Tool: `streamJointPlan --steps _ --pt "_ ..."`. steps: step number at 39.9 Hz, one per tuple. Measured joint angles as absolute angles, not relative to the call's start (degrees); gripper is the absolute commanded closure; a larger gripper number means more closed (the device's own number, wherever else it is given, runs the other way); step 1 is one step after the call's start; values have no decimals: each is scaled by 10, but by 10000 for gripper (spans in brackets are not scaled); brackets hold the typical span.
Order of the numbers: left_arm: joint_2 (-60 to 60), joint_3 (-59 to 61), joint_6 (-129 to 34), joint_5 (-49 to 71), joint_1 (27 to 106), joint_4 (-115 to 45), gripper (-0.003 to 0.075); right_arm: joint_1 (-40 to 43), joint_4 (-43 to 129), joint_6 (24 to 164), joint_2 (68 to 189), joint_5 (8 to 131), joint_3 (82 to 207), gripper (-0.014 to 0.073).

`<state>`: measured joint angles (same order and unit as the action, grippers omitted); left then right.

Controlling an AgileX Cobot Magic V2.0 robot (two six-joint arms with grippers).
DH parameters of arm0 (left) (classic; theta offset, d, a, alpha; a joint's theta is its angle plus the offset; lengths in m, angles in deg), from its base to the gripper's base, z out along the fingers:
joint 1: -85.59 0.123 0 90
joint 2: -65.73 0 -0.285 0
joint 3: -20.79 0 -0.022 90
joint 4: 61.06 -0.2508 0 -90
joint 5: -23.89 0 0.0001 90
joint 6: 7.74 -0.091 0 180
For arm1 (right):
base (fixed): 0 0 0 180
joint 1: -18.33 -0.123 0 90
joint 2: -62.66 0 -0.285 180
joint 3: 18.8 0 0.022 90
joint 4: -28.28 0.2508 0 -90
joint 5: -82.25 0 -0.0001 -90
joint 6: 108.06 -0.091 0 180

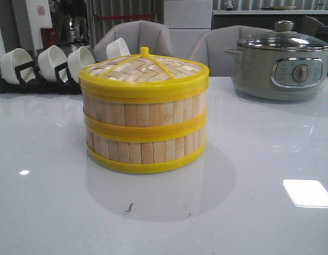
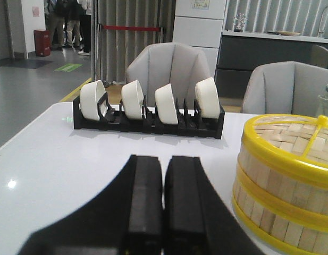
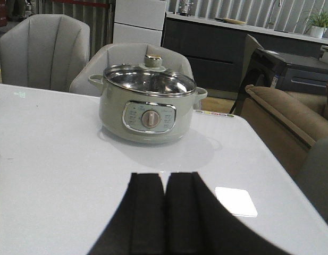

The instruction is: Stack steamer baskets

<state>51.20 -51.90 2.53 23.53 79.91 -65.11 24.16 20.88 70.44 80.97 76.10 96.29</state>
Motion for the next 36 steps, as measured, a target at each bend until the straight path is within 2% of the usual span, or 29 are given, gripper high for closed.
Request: streamJointPlan --steps 11,36 --pt "582 -568 25 242 799 -649 636 242 209 704 810 761 963 520" --pt "582 -568 25 214 799 -657 636 242 209 704 810 762 963 520"
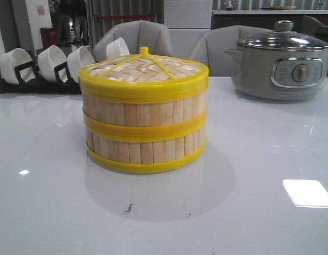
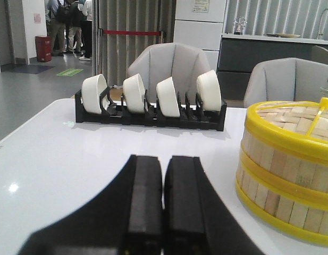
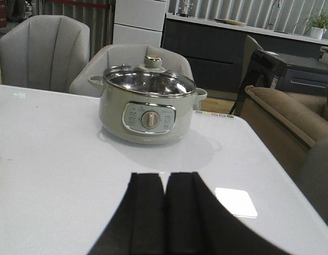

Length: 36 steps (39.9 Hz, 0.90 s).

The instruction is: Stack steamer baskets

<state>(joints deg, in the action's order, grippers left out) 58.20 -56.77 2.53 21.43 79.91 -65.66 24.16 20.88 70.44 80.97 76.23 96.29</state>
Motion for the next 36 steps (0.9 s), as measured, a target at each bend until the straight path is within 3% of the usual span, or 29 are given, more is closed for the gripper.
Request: streamJointPlan --steps 36 --pt "582 -568 -64 236 799 -639 637 242 209 704 810 762 963 520"
